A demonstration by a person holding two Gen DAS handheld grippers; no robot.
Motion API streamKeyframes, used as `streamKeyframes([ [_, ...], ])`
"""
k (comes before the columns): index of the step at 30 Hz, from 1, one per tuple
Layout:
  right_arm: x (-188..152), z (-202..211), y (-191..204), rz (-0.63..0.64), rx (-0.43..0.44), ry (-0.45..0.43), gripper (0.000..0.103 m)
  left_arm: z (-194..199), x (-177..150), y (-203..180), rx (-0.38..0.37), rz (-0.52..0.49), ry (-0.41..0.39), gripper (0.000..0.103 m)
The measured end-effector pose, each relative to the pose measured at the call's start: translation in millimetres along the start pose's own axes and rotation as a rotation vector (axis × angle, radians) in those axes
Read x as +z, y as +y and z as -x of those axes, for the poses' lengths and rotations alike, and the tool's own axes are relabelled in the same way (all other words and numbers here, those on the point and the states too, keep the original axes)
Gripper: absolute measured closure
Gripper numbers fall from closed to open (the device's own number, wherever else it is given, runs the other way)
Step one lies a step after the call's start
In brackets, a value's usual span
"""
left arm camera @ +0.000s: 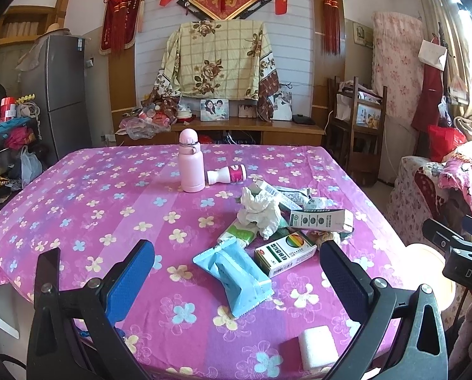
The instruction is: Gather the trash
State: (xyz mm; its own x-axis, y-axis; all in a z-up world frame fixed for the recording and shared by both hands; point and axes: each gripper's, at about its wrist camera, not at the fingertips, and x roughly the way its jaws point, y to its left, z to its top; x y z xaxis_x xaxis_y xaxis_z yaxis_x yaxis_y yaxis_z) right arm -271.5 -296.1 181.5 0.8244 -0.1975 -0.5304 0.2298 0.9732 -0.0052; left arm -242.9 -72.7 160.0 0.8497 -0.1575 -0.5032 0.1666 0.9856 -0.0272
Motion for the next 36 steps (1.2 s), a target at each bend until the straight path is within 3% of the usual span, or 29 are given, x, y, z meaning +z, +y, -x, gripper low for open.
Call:
streamKeyframes([
  [5,-3.6,-16.2,-5.6,-0.008,0.010,0.046,0.000,-6.5,-3.6,-0.5,-0.015,-0.005,0.038,0.000],
  [13,-19.6,-54.0,-14.9,0.005,0.032,0.186,0.000,-28.4,-39.3,-7.5,-0.147,-0.073,0.257,0.000],
  [18,-33.6,-81.2,-14.7,-0.007,0.032,0.300,0.000,-39.7,-69.1,-30.4,-0.198,-0.128,0.337,0.000],
  [27,-44.5,-112.8,-13.7,-0.004,0.123,0.340,0.000,-78.2,-95.9,-64.6,-0.247,-0.177,0.445,0.001],
  [32,-39.6,-134.6,-8.3,-0.005,0.183,0.323,0.000,-97.3,-100.9,-69.2,-0.289,-0.159,0.505,0.028],
  [33,-38.4,-140.0,-7.9,-0.015,0.198,0.322,0.000,-99.9,-100.7,-68.8,-0.304,-0.147,0.515,0.030],
  [34,-37.3,-148.2,-7.5,-0.031,0.215,0.327,0.000,-100.0,-99.0,-69.2,-0.313,-0.147,0.510,0.038],
  [35,-36.3,-156.4,-6.4,-0.045,0.229,0.336,0.000,-100.2,-97.3,-70.3,-0.335,-0.150,0.520,0.053],
  [36,-35.4,-165.2,-5.5,-0.056,0.243,0.343,0.000,-100.7,-94.1,-71.9,-0.378,-0.148,0.536,0.059],
])
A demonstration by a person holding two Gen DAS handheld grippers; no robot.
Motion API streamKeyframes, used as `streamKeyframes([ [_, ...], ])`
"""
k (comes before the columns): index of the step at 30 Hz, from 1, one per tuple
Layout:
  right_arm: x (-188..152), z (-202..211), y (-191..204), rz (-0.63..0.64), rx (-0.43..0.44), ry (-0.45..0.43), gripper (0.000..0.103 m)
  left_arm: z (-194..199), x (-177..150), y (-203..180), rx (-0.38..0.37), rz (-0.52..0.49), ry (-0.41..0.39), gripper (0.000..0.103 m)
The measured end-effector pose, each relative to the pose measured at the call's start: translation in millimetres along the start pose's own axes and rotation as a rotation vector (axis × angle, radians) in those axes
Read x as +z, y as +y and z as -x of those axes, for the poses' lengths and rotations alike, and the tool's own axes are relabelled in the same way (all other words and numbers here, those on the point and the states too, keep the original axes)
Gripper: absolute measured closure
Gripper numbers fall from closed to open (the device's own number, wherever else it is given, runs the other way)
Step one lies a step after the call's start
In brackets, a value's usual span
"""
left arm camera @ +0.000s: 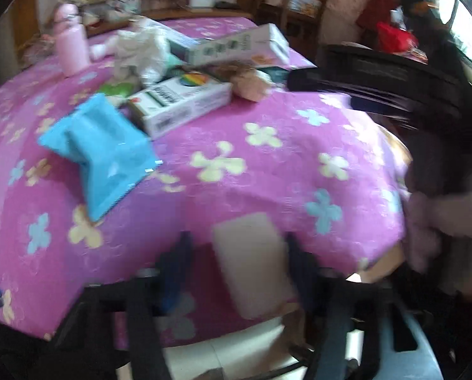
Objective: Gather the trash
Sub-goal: 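Grasp the white sponge block with the left tool while the right tool grasps crumpled beige paper, then carry sponge and paper over the white bin and open both tools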
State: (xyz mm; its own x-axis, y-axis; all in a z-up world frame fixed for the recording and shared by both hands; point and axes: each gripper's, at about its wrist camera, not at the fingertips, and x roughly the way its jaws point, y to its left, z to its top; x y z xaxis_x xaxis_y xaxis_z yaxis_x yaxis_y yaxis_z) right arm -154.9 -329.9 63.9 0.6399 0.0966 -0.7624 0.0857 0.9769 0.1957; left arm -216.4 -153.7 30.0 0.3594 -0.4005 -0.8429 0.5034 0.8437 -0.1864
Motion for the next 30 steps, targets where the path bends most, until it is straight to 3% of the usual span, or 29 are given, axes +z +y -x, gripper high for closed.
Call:
streamKeyframes([
  [3,13.0,-21.7,0.7,-0.015,0.016,-0.002,0.000,6.5,7.7,0.3,0.059,-0.019,-0.028,0.061],
  [9,35.3,-60.2,0.3,-0.035,0.033,0.018,0.017,13.8,24.6,22.3,0.035,0.047,-0.039,0.062],
  [11,39.1,-73.8,-2.3,-0.054,0.054,0.045,0.035,15.9,29.0,26.9,0.041,0.057,-0.050,0.062],
  [13,40.1,-79.8,-3.7,-0.069,0.080,0.044,0.041,17.3,34.4,29.2,0.043,0.068,-0.059,0.062],
  [14,40.7,-80.0,-2.7,-0.067,0.086,0.043,0.054,18.3,36.3,29.5,0.046,0.070,-0.065,0.062],
  [16,40.3,-76.6,0.2,-0.062,0.123,0.053,0.064,17.2,40.3,30.3,0.052,0.068,-0.073,0.062],
  [20,28.2,-54.8,2.8,-0.022,0.115,0.045,0.069,18.3,44.6,29.8,0.046,0.059,-0.080,0.062],
  [30,-9.7,11.2,-31.7,-0.046,0.067,0.035,0.069,20.1,57.5,3.5,0.005,0.023,-0.092,0.062],
])
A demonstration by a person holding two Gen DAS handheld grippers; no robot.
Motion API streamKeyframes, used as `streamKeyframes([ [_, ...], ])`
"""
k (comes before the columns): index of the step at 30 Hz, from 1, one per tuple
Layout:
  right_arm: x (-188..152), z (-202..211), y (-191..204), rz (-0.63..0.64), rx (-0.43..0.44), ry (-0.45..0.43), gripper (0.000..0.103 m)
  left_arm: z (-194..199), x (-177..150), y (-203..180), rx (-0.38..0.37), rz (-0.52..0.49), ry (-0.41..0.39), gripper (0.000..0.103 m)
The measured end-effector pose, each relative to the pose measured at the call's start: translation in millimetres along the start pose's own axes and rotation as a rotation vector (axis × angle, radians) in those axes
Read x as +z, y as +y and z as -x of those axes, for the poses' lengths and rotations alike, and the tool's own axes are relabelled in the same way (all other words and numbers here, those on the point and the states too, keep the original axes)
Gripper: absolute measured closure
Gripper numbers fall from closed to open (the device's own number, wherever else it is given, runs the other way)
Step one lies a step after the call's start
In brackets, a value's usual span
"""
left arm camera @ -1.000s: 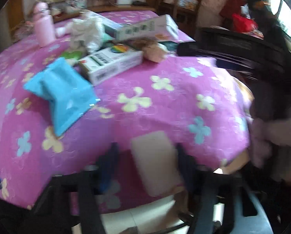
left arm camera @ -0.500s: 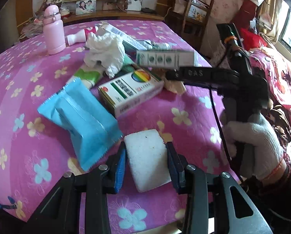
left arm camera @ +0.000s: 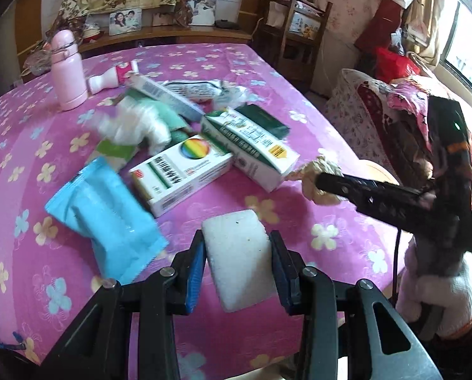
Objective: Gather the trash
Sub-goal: 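Carry sponge and paper over the white bin and open both tools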
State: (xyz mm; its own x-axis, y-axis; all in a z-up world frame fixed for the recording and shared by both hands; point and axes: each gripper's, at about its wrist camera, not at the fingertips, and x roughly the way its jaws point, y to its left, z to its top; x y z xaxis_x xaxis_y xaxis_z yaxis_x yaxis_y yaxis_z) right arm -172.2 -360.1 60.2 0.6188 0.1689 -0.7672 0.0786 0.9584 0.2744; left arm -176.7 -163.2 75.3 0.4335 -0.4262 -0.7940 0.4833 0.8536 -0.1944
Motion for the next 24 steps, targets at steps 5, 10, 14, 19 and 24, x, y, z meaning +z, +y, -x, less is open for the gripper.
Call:
streamKeyframes([
  [5,-7.2,24.6,-21.7,-0.031,-0.023,-0.029,0.069,-2.7,8.6,-20.6,-0.006,-0.035,-0.008,0.062],
  [10,-8.9,41.0,-39.8,-0.055,-0.055,-0.054,0.069,-7.2,17.1,-41.9,-0.009,-0.068,-0.006,0.062],
  [14,-10.2,53.9,-56.9,-0.088,-0.076,-0.071,0.069,-14.8,25.7,-58.9,0.001,-0.091,-0.005,0.062],
  [19,-11.8,69.6,-80.9,-0.128,-0.117,-0.093,0.069,-26.2,32.5,-81.0,0.005,-0.121,0.001,0.062],
  [24,-17.1,82.8,-110.5,-0.178,-0.156,-0.104,0.069,-33.9,40.7,-110.2,-0.005,-0.164,-0.002,0.062],
])
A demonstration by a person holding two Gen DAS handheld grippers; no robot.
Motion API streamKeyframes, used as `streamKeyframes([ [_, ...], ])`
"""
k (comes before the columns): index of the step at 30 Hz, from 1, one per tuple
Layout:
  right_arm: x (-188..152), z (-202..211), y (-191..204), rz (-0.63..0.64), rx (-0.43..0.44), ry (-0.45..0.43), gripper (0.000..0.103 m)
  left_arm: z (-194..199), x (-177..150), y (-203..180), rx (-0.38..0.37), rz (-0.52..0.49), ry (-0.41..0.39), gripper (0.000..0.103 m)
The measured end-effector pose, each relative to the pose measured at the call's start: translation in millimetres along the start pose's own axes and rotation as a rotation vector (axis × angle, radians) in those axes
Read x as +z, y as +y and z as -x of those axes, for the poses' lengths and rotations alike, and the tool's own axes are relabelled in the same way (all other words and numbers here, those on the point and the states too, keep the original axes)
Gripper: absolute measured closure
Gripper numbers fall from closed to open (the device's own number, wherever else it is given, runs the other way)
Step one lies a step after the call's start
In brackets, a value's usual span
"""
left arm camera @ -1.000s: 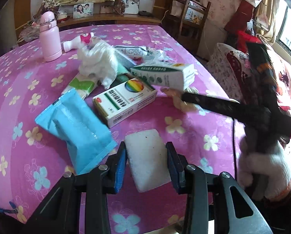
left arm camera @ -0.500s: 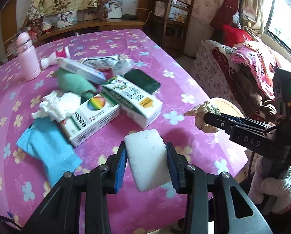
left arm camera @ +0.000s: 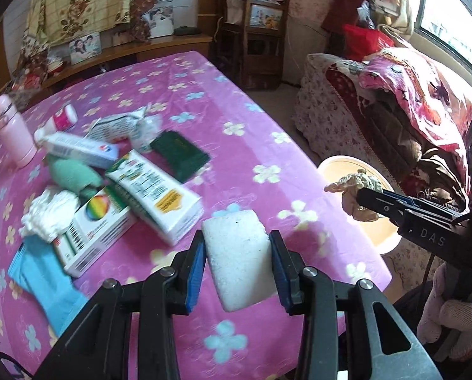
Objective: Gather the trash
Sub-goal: 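Carry sponge and paper over the white bin and open both tools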
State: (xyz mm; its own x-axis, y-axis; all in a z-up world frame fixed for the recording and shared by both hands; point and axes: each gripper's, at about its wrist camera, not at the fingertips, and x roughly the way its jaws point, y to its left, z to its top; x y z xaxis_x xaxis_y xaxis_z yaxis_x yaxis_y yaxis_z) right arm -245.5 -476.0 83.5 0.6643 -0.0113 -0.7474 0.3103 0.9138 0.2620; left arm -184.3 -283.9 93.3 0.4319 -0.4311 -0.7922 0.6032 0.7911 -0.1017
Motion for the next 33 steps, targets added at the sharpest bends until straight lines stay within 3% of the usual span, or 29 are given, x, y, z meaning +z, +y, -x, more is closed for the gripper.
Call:
streamKeyframes([
  [12,6.2,16.0,-75.4,-0.098,-0.111,-0.009,0.069,-27.7,29.8,-67.5,-0.055,-0.083,0.017,0.062],
  [28,-1.1,15.6,-157.1,-0.306,-0.249,-0.024,0.066,-87.8,61.1,-133.1,-0.244,-0.085,0.062,0.054],
  [30,-1.8,15.9,-164.3,-0.335,-0.250,-0.025,0.057,-95.1,63.5,-138.3,-0.259,-0.079,0.068,0.053],
  [31,-2.4,15.9,-166.9,-0.348,-0.250,-0.028,0.042,-98.4,64.6,-141.0,-0.271,-0.075,0.070,0.052],
  [33,-3.3,18.6,-172.6,-0.373,-0.242,-0.044,0.038,-103.8,65.9,-145.8,-0.302,-0.064,0.072,0.048],
])
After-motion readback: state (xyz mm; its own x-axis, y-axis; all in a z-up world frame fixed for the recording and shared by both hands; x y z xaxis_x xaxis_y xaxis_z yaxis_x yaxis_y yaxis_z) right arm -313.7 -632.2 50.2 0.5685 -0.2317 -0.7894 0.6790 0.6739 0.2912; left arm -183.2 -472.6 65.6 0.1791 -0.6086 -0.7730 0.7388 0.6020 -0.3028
